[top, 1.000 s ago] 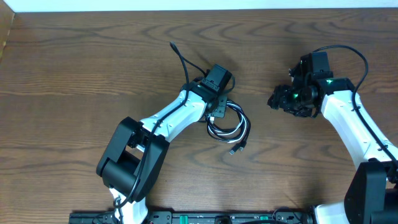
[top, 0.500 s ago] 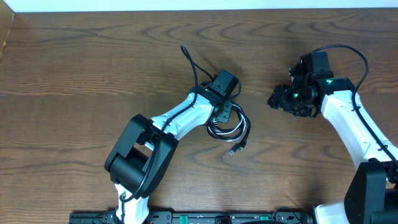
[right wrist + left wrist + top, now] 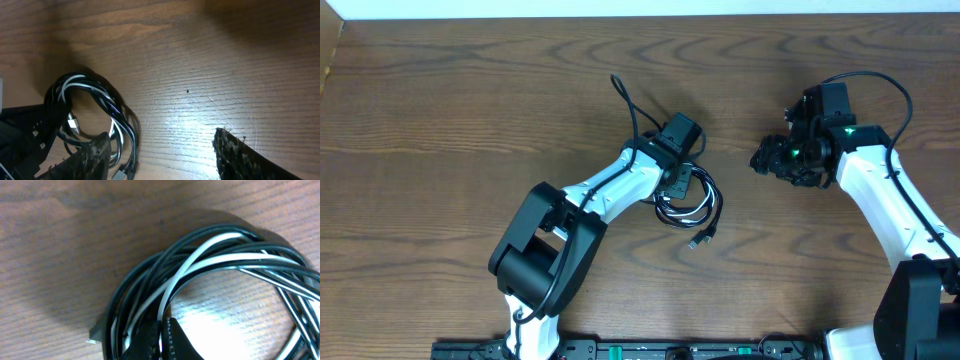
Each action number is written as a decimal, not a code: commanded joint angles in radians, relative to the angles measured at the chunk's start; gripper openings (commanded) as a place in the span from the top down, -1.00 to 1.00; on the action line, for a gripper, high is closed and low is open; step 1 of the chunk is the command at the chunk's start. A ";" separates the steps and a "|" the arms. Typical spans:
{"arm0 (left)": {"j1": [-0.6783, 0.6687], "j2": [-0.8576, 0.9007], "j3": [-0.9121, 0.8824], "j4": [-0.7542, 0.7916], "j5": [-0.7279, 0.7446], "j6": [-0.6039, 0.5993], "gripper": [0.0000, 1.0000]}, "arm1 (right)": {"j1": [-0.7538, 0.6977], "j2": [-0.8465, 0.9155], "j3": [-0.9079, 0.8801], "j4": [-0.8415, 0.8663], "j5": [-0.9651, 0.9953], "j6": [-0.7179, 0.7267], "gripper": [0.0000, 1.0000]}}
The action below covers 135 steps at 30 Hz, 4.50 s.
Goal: Untangle cables
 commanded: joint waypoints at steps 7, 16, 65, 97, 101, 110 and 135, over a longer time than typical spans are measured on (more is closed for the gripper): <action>0.027 -0.200 0.045 -0.071 0.085 0.004 0.85 | 0.003 0.001 0.004 0.009 0.011 -0.013 -0.25; 0.044 -0.183 0.043 -0.117 0.051 -0.003 0.76 | 0.003 0.001 0.004 0.009 0.011 -0.013 -0.26; -0.033 -0.352 0.073 -0.086 -0.139 -0.132 0.85 | 0.005 0.001 0.004 0.008 0.006 -0.020 -0.28; 0.322 0.051 0.097 -0.228 0.015 -0.062 0.16 | 0.071 0.001 0.004 0.012 -0.027 -0.047 -0.31; 0.326 0.005 0.145 -0.253 0.066 0.010 0.10 | 0.071 0.001 0.004 0.013 -0.027 -0.047 -0.35; 0.257 -0.066 0.145 -0.127 0.245 0.260 0.09 | 0.071 0.001 0.004 0.013 -0.026 -0.063 -0.38; 0.231 0.092 0.145 -0.166 0.328 0.441 0.85 | 0.071 0.001 0.004 0.013 -0.027 -0.065 -0.39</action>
